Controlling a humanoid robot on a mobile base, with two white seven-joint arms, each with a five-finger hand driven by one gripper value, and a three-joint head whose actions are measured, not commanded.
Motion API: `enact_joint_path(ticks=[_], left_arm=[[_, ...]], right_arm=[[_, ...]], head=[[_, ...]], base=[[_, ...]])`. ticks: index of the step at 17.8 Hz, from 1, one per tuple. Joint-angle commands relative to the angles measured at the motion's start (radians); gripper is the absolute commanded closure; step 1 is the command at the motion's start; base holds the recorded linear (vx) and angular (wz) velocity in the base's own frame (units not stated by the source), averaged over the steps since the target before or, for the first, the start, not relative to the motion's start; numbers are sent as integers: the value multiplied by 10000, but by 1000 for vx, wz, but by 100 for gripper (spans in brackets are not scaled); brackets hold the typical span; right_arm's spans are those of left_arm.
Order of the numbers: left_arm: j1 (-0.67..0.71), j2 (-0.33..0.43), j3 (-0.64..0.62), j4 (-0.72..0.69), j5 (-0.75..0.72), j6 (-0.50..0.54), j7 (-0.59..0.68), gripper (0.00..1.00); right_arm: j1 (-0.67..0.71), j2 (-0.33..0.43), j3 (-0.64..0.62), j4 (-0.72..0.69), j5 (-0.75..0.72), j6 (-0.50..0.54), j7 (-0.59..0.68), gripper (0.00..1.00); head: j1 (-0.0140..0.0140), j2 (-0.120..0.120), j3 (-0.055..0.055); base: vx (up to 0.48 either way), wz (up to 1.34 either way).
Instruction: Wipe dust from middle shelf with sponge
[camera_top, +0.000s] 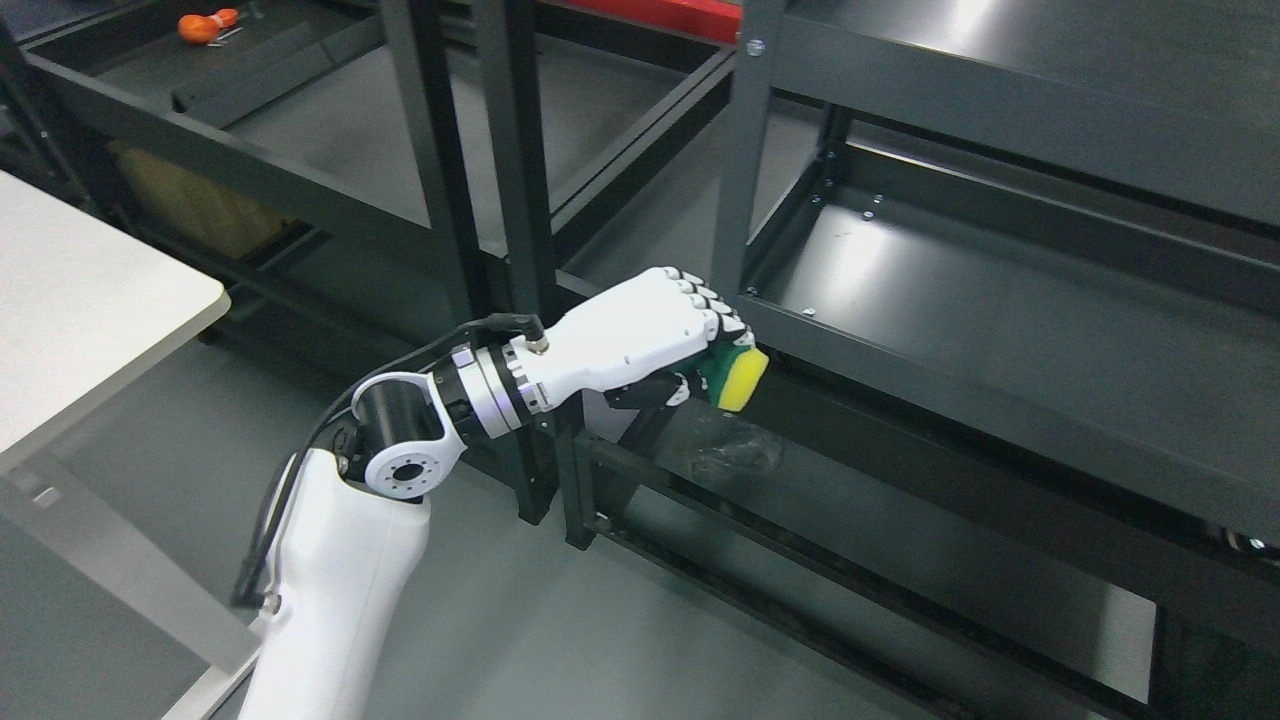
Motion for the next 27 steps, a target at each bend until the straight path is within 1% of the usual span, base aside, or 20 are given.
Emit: enact_joint_path(ticks=[1,5,7,9,12,14,17,20,24,27], left_arm=[[-1639,173,-3914,101,1762,1,2,99],[-3373,173,-4267,117,2576,1,-28,98],[-4460,173,-4666,132,2929,1,94,98],[-5367,173,-4698,132,3206,44,353,98],[-6198,173,-4713,178,3361,551,539,98],[-7054,173,-4957,514,3041,980,722,98],[-8083,173,-5174,1127,2167,2022,1030,98],[-9050,173,-5280,1787,1185,2530,1061,98],[-9329,173,-6169,2448,478,2731,1552,98],[-9329,173,-6354,2555,140,2716,1537,98]], right_arm=[[-6,-175,0,-175,0,722,16,0],[-6,-175,0,-175,0,722,16,0],[-6,-175,0,-175,0,722,16,0],[-6,-175,0,-175,0,722,16,0],[-6,-175,0,-175,0,722,16,0],[-6,-175,0,-175,0,738,16,0],[-6,-175,0,-175,0,723,16,0],[-6,-175,0,-175,0,722,16,0],[-6,-175,0,-175,0,722,16,0],[-21,-175,0,-175,0,722,16,0]], head=[[0,0,0],[0,0,0],[0,0,0],[0,0,0],[0,0,0],[0,0,0],[0,0,0],[0,0,0],[0,-3,0],[0,-3,0]], base=[[-80,-596],[-6,-50],[29,3],[14,-45],[-26,0],[5,-268],[48,-492],[60,-629],[81,-549],[72,-360]])
